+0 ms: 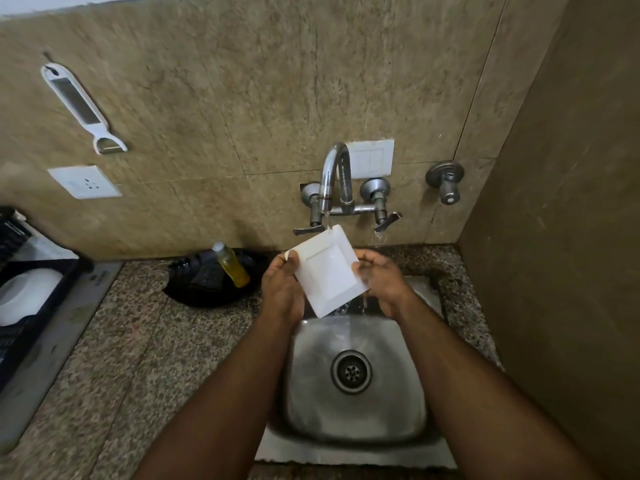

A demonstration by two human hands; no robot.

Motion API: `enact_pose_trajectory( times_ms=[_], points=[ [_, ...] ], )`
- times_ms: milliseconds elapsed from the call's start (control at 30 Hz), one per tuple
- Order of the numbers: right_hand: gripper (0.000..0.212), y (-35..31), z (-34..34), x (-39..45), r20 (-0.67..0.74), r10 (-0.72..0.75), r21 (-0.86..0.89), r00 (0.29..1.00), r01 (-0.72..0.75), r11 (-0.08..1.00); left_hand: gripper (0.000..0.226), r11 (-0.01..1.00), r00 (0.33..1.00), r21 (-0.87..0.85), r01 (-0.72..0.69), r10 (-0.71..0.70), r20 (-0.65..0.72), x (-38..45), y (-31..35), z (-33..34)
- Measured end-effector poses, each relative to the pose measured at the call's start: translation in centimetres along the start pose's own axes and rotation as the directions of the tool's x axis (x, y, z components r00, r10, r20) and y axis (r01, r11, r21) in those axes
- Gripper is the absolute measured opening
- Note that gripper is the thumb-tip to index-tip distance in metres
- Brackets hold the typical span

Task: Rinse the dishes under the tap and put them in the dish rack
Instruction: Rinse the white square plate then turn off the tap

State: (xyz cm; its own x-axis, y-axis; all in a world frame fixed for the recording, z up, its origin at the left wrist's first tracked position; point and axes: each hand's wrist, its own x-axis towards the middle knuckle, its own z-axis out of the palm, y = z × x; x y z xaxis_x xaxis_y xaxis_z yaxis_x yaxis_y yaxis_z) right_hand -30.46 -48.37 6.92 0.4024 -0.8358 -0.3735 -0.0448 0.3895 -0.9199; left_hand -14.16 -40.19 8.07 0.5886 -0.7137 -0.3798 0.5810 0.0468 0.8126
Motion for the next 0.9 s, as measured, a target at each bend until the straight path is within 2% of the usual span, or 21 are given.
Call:
enact_pose_trajectory(
  times_ms=[133, 267, 367, 467, 600, 667, 733, 800, 833, 900],
  points=[
    [0.029, -0.3, -1.2, -0.1, -0.094, -0.026, 0.121, 0.995, 0.037, 0.992, 0.016, 0.996, 0.995, 0.057, 0.063, -0.068, 0.072, -0.4, -0.2, 1.7],
    [0.028, -0.8, -2.1, -0.8, -0.157, -0.036, 0.178, 0.987, 0.064, 0.982, 0.017, 0.987, 0.988, 0.148, 0.063, -0.083, 0.131, -1.0, 0.1, 3.4],
    [0.026, -0.7, -2.4, -0.8, -0.183, -0.048, 0.091, 0.982, 0.066, 0.994, 0.019, 0.980, 0.989, 0.191, 0.061, -0.085, 0.121, -1.0, -0.1, 3.7],
    [0.026, -1.4, -2.6, -0.2, -0.275, -0.065, -0.023, 0.959, 0.062, 0.998, 0.019, 0.978, 0.991, 0.197, 0.073, -0.093, 0.093, -0.8, -0.8, 2.8],
    [0.016, -4.8, -2.8, 0.8, -0.379, -0.200, -0.159, 0.903, 0.150, 0.976, 0.020, 0.966, 0.994, 0.245, 0.088, -0.100, 0.037, -1.0, -1.4, 0.8],
    [0.021, -6.4, -2.7, 1.0, -0.411, -0.266, -0.269, 0.872, 0.162, 0.949, 0.019, 0.964, 0.996, 0.256, 0.071, -0.083, 0.036, -1.2, -1.4, 0.2],
    [0.024, -7.3, -2.4, 1.2, -0.409, -0.404, -0.542, 0.818, 0.138, 0.829, 0.018, 0.958, 0.998, 0.282, 0.046, -0.058, 0.034, -1.6, -1.3, -0.2],
    [0.023, -7.7, -1.6, 1.0, -0.335, -0.534, -0.772, 0.777, 0.099, 0.628, 0.017, 0.954, 0.998, 0.300, 0.021, -0.036, 0.042, -1.9, -1.1, -0.3],
    [0.021, -7.9, -1.1, 0.8, -0.309, -0.567, -0.828, 0.764, 0.077, 0.555, 0.016, 0.953, 0.999, 0.302, 0.014, -0.029, 0.045, -1.9, -1.0, -0.3],
    [0.017, -7.9, -0.5, 0.2, -0.293, -0.577, -0.873, 0.762, 0.033, 0.486, 0.016, 0.951, 0.998, 0.309, 0.012, -0.028, 0.047, -2.0, -1.0, -0.3]
  ],
)
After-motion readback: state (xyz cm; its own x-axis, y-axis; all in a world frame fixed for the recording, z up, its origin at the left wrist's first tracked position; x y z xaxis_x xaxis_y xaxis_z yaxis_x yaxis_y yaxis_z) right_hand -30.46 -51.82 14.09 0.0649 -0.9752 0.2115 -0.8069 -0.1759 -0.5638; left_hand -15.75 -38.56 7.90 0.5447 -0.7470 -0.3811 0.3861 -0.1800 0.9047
